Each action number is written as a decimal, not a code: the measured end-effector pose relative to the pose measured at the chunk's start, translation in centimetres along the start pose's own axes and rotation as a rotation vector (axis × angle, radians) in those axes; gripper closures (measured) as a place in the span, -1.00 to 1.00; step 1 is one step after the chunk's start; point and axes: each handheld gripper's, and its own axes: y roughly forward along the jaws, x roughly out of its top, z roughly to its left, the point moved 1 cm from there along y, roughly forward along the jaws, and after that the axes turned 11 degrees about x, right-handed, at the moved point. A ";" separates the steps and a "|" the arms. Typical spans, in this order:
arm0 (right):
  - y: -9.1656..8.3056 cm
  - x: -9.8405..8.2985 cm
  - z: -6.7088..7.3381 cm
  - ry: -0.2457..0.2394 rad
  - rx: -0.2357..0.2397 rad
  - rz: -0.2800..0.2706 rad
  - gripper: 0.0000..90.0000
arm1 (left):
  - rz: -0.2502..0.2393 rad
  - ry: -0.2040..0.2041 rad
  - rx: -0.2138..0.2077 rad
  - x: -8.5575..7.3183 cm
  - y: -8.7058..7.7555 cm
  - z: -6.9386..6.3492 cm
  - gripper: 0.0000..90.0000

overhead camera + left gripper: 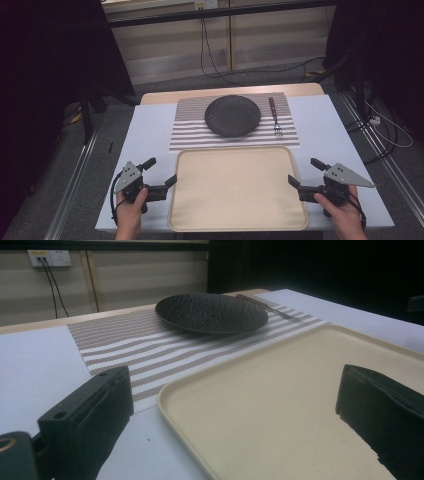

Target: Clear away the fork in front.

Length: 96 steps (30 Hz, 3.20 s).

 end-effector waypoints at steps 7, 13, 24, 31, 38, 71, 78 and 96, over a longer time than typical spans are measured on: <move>0.5 0.3 -0.3 -0.011 -0.008 0.014 -0.94 | 0.003 -0.002 -0.010 0.0 0.1 0.0 -0.95; 1.6 1.1 -1.0 -0.021 -0.011 0.039 -0.94 | 0.011 0.013 -0.017 -0.1 0.2 -0.1 -0.95; 5.6 3.9 -3.4 -0.021 -0.051 0.076 -0.92 | 0.014 0.021 -0.018 -0.1 0.3 0.0 -0.95; 8.5 5.6 -5.3 0.011 -0.092 0.087 -0.92 | 0.021 0.023 -0.024 -0.2 0.1 0.1 -0.95; 10.9 6.5 -6.5 0.022 -0.104 0.100 -0.92 | 0.019 0.015 -0.028 -0.2 0.1 0.2 -0.95; 17.5 6.8 -14.0 0.131 -0.237 0.202 -0.47 | 0.036 0.001 -0.023 -0.3 0.1 0.4 -0.94; 18.2 7.2 -14.7 0.142 -0.255 0.235 -0.13 | 0.038 0.009 -0.017 -0.4 0.1 0.5 -0.94; 21.9 5.9 -15.4 0.163 -0.247 0.376 0.49 | 0.048 0.009 -0.007 -0.5 0.1 0.5 -0.94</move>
